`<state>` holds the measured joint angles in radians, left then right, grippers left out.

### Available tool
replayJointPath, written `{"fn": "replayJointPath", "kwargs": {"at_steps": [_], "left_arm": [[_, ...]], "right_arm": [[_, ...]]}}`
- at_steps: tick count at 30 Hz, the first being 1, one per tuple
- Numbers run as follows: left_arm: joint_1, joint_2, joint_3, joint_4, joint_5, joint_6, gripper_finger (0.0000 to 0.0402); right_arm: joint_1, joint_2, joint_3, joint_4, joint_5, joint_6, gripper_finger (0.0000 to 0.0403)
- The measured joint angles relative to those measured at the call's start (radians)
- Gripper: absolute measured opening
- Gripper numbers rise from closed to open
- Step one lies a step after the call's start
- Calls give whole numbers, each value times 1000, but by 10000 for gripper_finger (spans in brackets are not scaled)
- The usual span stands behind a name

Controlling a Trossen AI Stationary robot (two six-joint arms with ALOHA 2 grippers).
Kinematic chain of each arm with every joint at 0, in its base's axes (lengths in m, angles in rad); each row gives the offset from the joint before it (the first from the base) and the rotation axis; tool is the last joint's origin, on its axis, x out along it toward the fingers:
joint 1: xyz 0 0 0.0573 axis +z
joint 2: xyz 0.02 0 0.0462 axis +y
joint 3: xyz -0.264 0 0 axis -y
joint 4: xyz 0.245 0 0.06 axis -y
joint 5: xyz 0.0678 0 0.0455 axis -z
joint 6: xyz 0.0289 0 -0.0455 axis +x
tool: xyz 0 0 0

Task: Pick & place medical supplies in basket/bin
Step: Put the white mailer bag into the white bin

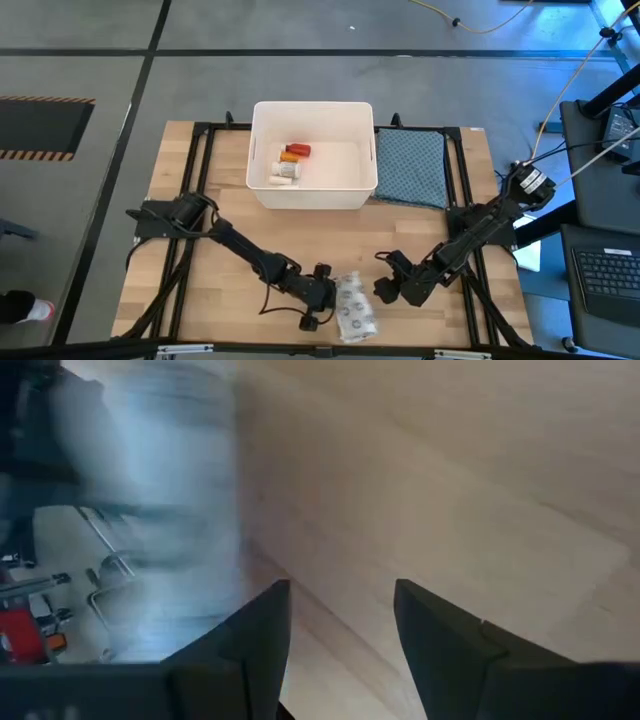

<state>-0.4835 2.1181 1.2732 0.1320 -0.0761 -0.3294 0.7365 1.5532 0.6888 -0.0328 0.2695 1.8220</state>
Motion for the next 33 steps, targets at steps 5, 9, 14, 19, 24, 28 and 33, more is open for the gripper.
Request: {"fn": "replayJointPath", "kwargs": {"at_steps": [5, 9, 14, 19, 24, 28, 33], "left_arm": [[2, 5, -3, -3, -12, 9, 3], [7, 3, -2, -1, -13, 4, 2], [13, 3, -2, 2, -11, 3, 4], [14, 3, -2, 6, -11, 3, 2], [18, 3, -2, 15, -11, 9, 4], [23, 3, -2, 17, -7, 10, 4], [26, 2, -2, 22, -8, 10, 3]], "right_arm": [[-20, 31, 0, 96, 3, -52, 181], [-42, 46, 0, 167, 25, -77, 181], [-60, 59, 0, 196, 25, -99, 181], [-60, 68, 0, 188, 16, -56, 181], [-61, 99, 1, 207, -39, -1, 181], [-57, 116, 2, 238, -86, 33, 181], [-56, 129, 2, 266, -113, 19, 181]]}}
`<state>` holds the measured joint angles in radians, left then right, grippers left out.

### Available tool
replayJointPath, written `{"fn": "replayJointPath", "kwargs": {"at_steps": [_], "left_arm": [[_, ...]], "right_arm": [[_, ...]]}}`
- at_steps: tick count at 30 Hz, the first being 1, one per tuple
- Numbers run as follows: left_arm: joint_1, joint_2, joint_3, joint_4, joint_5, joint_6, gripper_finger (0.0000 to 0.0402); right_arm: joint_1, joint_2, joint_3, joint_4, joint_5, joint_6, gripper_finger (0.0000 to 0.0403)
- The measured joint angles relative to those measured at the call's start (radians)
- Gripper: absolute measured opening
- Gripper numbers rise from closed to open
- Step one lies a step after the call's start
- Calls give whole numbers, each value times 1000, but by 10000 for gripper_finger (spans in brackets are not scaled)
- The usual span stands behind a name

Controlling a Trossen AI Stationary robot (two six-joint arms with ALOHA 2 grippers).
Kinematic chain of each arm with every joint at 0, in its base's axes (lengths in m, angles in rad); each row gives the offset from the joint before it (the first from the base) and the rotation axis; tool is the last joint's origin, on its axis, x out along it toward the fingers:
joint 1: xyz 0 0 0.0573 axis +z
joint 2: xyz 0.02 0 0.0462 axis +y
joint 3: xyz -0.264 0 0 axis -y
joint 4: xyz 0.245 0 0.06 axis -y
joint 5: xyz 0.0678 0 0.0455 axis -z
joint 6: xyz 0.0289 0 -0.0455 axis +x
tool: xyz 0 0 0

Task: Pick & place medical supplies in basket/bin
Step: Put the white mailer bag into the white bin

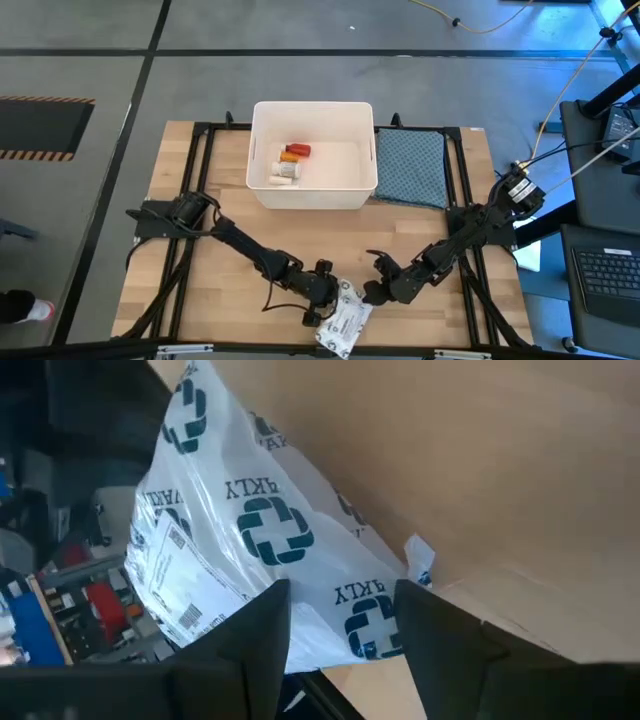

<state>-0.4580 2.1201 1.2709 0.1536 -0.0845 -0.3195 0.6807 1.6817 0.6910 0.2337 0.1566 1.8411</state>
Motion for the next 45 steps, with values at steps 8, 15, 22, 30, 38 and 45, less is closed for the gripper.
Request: {"fn": "replayJointPath", "kwargs": {"at_steps": [8, 15, 22, 30, 38, 45], "left_arm": [[14, 0, 0, -7, 10, 9, 2], [23, -2, 2, 7, 29, 11, 5], [23, -2, 2, 4, 31, 11, 4], [22, -2, 2, 1, 32, 11, 2], [31, -2, 2, 4, 41, 19, 2], [35, -2, 2, -1, 60, 19, 5]], "right_arm": [[-11, -4, -2, -10, 54, -103, 181], [-25, -61, -3, -19, 179, -257, 181], [-31, -91, -3, -42, 175, -260, 181], [1, -203, -3, -146, 172, -74, 181], [42, -253, -2, -134, 74, -165, 181], [151, -214, -1, -174, 5, 232, 181]]}}
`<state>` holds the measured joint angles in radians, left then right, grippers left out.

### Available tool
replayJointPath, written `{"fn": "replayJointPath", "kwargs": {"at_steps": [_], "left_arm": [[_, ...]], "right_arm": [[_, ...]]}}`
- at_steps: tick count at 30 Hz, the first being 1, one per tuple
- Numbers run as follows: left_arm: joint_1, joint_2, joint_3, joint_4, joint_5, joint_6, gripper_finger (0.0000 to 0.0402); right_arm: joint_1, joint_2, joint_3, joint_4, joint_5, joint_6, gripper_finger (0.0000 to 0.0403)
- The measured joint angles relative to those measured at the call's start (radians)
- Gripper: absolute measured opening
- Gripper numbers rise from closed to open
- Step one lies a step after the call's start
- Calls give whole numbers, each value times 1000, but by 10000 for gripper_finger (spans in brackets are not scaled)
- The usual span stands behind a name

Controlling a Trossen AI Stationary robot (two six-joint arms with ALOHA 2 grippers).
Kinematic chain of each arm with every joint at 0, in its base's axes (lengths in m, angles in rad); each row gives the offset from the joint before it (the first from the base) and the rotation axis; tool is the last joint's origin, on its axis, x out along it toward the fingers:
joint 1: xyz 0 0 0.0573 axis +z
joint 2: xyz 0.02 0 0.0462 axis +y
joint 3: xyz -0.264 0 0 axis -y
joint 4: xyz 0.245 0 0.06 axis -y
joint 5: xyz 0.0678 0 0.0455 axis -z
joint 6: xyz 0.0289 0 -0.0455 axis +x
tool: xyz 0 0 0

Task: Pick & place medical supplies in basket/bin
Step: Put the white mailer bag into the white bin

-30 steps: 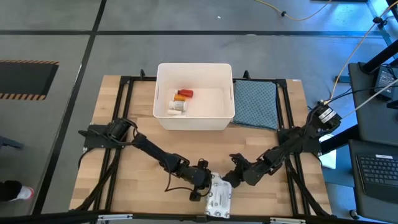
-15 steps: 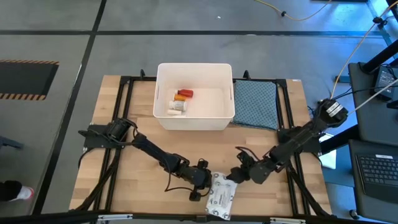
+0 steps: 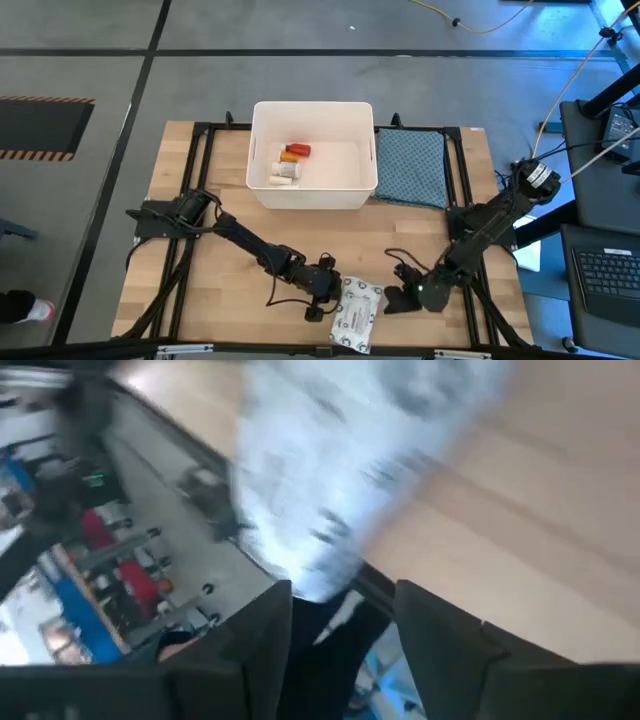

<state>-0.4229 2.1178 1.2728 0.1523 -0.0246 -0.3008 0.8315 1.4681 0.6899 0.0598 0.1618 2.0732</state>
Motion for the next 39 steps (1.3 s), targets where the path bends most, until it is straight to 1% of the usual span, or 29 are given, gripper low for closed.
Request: {"fn": "replayJointPath", "kwargs": {"at_steps": [2, 4, 6, 8, 11, 15, 17, 18, 20, 22, 27, 36, 39], "left_arm": [[0, 0, 0, 0, 1, 0, 4], [0, 0, 0, 1, 0, 0, 2], [0, 0, 0, 1, -3, 0, 2], [2, 0, 0, 3, -6, 0, 3], [2, 0, 0, 9, -6, 0, 7], [2, 0, 0, 9, -6, -1, 6], [2, 0, 0, 7, -6, -2, 3], [2, 0, 0, 7, -6, -2, 2], [4, 0, 0, 5, -6, -2, 1], [6, 0, 0, 0, -2, -3, 3], [15, 0, 0, 0, -1, -2, 7], [16, 0, 0, 0, 6, -1, 1], [18, 0, 0, -6, 6, 0, 3]], "right_arm": [[33, 36, 0, 14, 6, 50, 181], [57, 66, 0, 18, 39, 77, 181], [66, 99, 0, 48, 90, 81, 181], [65, 124, 0, 79, 115, 68, 181], [61, 173, 0, 109, 118, 65, 186], [61, 234, 0, 110, 117, 121, 205], [61, 252, -1, 140, 119, 108, 214], [61, 259, 0, 169, 126, 80, 218], [61, 261, -1, 205, 173, 13, 224], [61, 259, 0, 241, 213, -10, 229], [61, 263, 0, 230, 218, -10, 249], [60, 264, 0, 225, 219, -11, 320], [47, 264, 0, 217, 255, -15, 337]]}}
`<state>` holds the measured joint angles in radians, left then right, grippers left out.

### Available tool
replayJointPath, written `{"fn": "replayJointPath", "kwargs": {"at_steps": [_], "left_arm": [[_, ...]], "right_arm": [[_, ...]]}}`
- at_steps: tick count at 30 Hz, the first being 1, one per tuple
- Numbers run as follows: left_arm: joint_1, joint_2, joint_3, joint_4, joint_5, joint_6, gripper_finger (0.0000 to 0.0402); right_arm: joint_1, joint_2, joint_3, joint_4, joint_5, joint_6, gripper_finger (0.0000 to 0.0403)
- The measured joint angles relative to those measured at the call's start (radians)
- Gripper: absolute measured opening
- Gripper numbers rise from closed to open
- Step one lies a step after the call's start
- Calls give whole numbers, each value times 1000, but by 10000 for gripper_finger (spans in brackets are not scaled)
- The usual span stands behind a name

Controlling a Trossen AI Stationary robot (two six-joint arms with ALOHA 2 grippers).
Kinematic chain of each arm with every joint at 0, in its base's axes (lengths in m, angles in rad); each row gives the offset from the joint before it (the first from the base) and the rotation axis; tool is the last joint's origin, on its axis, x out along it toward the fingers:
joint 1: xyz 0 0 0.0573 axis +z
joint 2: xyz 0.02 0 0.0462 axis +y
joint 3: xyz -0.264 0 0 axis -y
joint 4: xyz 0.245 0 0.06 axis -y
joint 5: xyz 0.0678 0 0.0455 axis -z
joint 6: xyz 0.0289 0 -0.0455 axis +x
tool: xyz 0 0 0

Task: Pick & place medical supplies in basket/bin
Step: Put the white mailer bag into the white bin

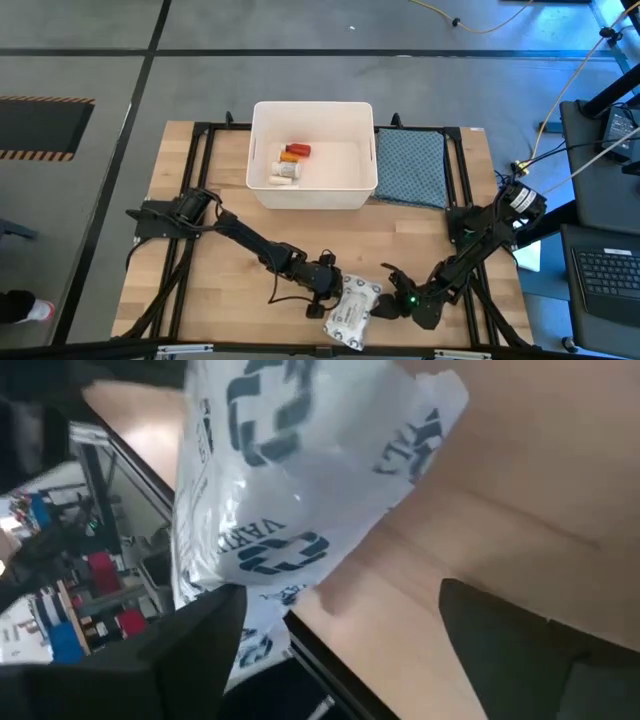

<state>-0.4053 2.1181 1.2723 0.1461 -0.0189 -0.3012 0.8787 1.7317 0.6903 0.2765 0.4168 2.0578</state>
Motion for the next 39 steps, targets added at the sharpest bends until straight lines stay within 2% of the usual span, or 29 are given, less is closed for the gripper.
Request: {"fn": "replayJointPath", "kwargs": {"at_steps": [11, 22, 39], "left_arm": [[3, 1, -2, -8, 0, 0, 2], [3, 4, -1, -6, -23, -16, 4], [6, 2, 0, -29, 5, -29, 8]], "right_arm": [[-54, 0, 3, 88, 63, -78, 346], [-130, 4, 0, 159, 218, -169, 347], [-138, 6, -3, 242, 187, -236, 346]]}}
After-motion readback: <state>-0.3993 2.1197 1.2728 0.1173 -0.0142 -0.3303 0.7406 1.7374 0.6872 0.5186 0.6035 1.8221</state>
